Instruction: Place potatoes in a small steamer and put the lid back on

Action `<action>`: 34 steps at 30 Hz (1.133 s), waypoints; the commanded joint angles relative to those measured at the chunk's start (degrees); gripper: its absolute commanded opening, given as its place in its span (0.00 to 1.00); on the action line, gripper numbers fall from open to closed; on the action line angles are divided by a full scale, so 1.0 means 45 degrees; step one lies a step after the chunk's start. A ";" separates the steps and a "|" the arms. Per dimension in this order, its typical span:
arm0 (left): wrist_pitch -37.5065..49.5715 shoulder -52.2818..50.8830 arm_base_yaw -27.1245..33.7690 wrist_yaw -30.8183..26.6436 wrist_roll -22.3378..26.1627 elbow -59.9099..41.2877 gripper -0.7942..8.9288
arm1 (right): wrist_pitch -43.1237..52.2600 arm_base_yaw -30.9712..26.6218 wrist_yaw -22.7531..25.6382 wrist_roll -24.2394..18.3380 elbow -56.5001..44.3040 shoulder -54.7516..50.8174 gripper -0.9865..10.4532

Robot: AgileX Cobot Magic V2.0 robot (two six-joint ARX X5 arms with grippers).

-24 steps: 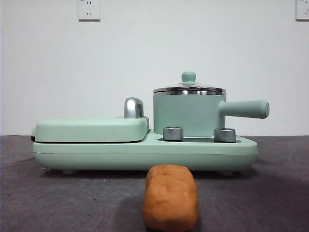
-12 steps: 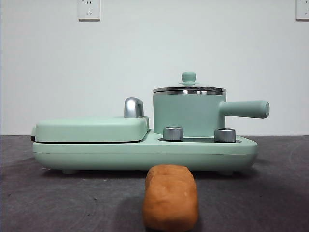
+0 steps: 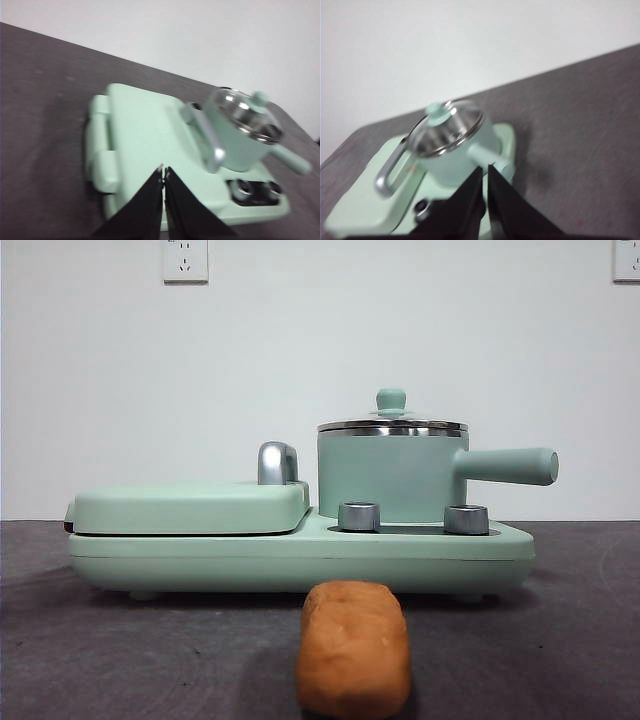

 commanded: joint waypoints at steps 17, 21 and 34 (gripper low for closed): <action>-0.2958 0.5683 -0.1457 0.4367 0.1093 0.4396 0.09 | -0.3973 0.0053 -0.4663 -0.3332 0.3837 0.3871 0.10; -0.2900 0.6037 -0.1923 0.4371 0.1088 0.4396 0.18 | -0.4002 0.0053 -0.4643 -0.3376 0.3837 0.3866 0.17; -0.1525 0.6907 -0.2715 0.4371 0.0797 0.4750 0.57 | -0.3997 0.0053 -0.4575 -0.3410 0.3837 0.3871 0.43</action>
